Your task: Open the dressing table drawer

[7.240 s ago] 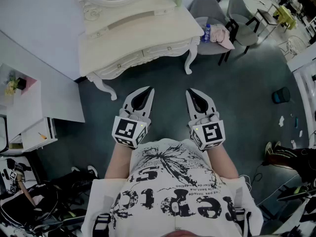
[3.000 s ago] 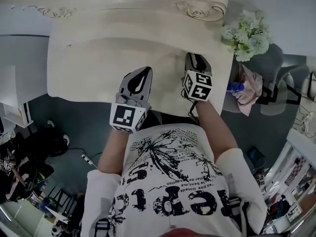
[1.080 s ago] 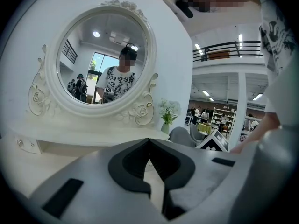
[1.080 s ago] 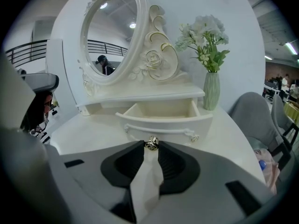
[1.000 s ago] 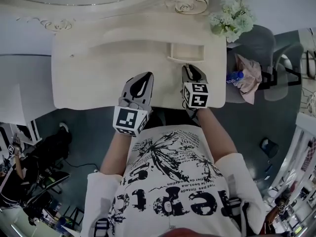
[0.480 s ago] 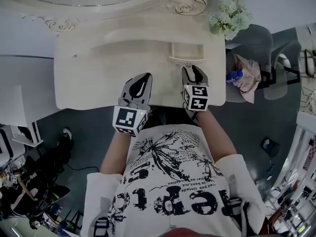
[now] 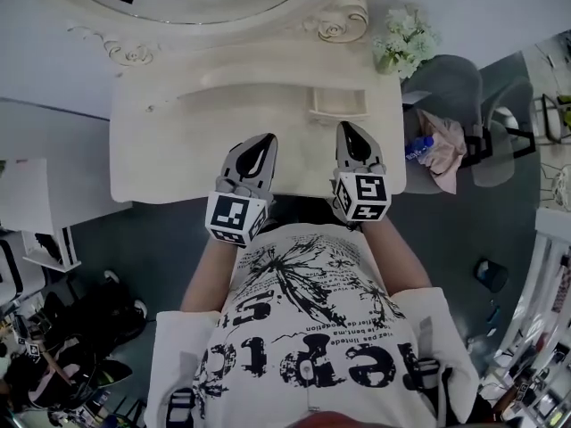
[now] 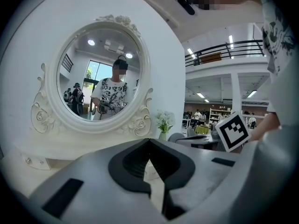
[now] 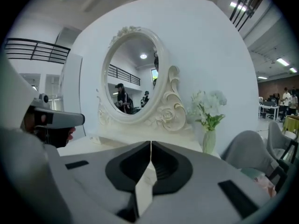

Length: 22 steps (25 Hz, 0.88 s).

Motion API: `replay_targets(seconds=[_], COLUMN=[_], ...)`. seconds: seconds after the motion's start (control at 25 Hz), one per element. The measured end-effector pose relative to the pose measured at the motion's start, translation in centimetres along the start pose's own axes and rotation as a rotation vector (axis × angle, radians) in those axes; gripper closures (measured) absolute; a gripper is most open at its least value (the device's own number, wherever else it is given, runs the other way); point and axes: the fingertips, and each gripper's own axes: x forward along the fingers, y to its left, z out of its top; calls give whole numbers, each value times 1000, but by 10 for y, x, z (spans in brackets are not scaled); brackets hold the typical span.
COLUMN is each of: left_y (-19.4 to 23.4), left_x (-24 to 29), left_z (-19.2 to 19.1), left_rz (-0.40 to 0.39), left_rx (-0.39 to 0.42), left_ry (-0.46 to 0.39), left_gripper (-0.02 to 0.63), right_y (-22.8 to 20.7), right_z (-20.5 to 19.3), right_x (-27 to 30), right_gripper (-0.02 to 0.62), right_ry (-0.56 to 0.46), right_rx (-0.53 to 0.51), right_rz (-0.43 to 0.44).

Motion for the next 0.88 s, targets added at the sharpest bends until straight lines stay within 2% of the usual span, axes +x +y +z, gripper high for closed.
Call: replay_targets(seconds=[0.24, 0.4, 0.88], left_y=[7, 11, 14], left_x=[-23, -38, -54], left_z=[29, 48, 65], left_rz=[14, 27, 46], left_rx=[51, 80, 86], left_ry=[-44, -67, -86], left_gripper=[598, 598, 598], right_y=[21, 38, 63], right_z=[64, 91, 98], right_x=[-28, -46, -63], right_gripper=[578, 578, 580], right_ry=[-164, -226, -237], right_rx=[-50, -82, -110], right_rz=[37, 73, 114])
